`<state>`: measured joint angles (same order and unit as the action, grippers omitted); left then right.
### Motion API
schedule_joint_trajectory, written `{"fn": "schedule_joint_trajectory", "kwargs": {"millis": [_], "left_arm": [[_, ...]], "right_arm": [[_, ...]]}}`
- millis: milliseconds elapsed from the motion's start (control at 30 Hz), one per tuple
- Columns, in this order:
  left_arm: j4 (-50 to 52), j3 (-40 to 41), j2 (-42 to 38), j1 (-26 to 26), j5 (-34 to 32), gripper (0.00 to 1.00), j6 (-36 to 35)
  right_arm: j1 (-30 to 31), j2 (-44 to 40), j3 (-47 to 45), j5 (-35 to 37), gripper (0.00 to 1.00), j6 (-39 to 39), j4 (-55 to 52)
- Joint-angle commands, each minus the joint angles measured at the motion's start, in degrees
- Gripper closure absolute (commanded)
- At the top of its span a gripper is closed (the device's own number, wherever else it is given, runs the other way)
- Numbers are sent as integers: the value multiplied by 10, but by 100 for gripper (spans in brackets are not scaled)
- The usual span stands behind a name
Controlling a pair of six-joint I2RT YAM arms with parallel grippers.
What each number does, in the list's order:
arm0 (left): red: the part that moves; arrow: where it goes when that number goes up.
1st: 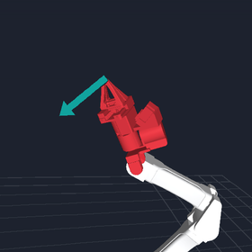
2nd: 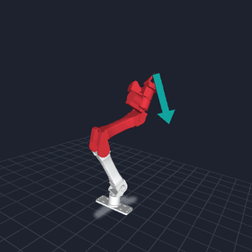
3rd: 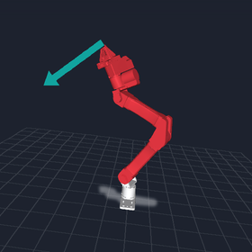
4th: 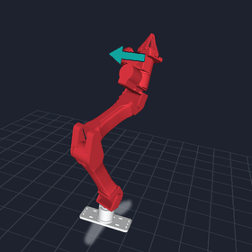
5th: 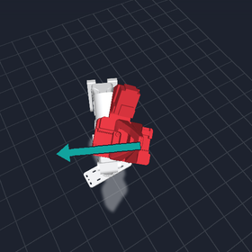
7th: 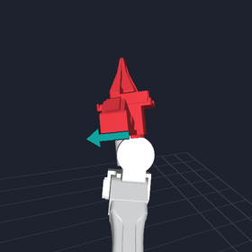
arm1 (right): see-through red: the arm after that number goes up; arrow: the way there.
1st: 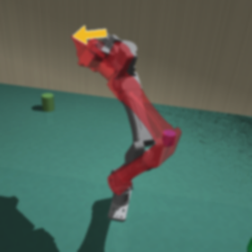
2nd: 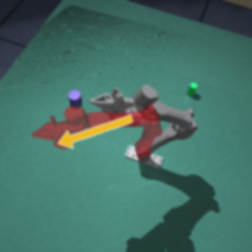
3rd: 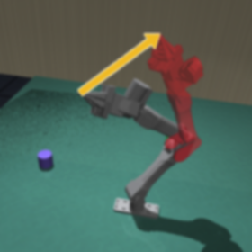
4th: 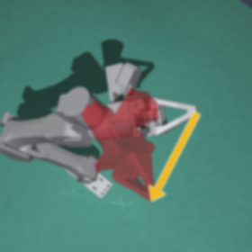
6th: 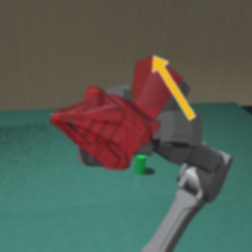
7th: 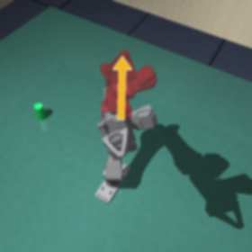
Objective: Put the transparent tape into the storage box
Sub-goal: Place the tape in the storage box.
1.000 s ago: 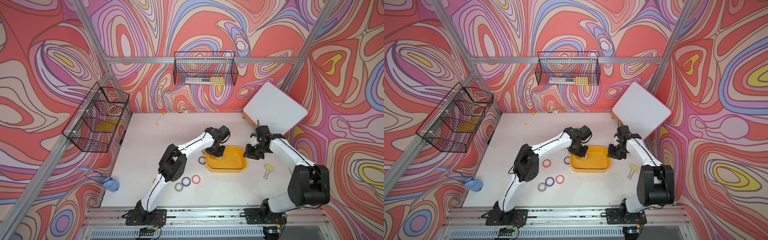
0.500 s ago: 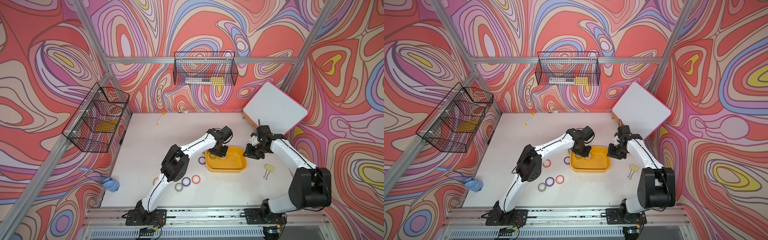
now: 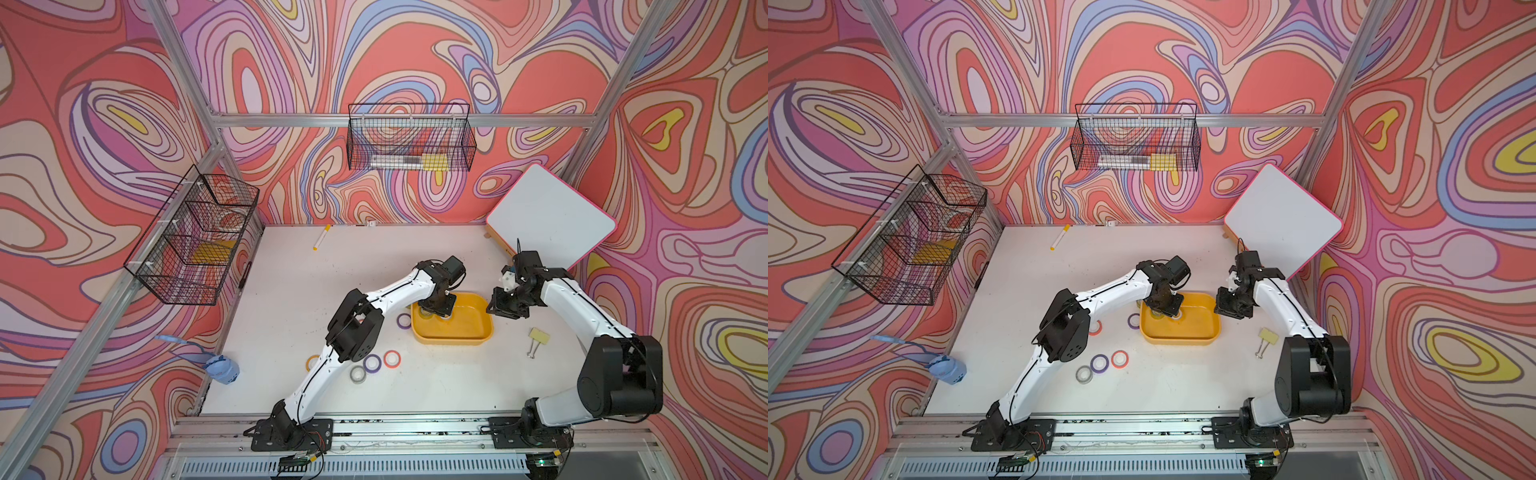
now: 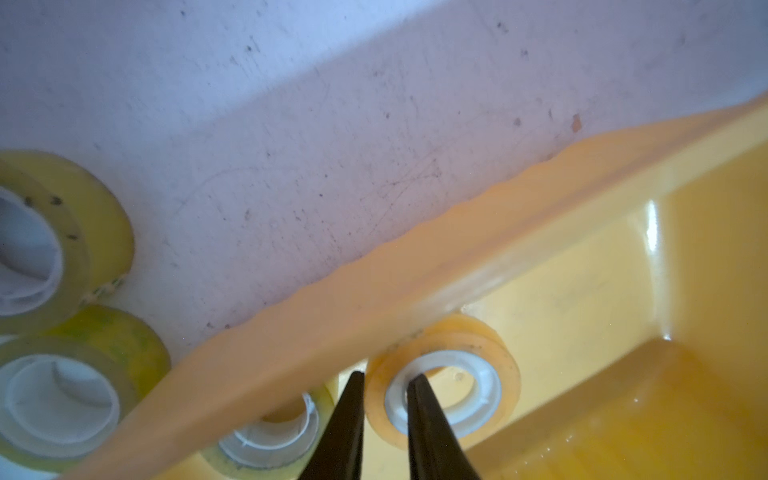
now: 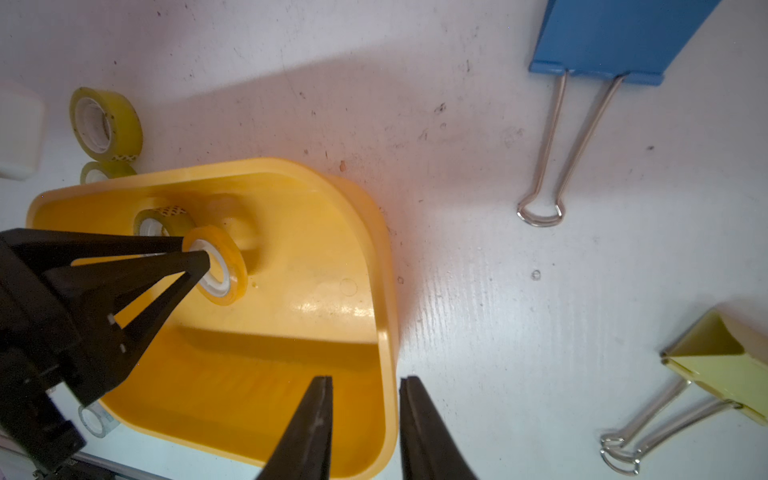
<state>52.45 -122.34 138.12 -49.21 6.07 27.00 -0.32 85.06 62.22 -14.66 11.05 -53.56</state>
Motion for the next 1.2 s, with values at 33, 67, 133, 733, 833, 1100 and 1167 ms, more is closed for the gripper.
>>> {"fn": "schedule_joint_trajectory", "kwargs": {"millis": [33,67,133,733,833,1100,1167], "left_arm": [[1,-20,20,-6,-18,77,-5],[2,-21,20,-6,-23,77,-6],[2,-21,21,-6,-29,76,-7],[19,-43,27,-6,-43,72,-19],[17,-41,10,-6,-48,65,-22],[20,-12,-65,-14,-76,52,-37],[19,7,-97,-20,-113,50,-47]], "right_arm": [[-3,-14,6,-2,71,1,-7],[-2,-15,6,-2,71,1,-7],[-3,-15,6,-2,71,1,-7],[-2,-20,9,0,70,0,-13],[-3,-20,8,1,70,1,-10],[-2,-24,7,3,68,3,-11],[-2,-22,6,3,67,3,-9]]}}
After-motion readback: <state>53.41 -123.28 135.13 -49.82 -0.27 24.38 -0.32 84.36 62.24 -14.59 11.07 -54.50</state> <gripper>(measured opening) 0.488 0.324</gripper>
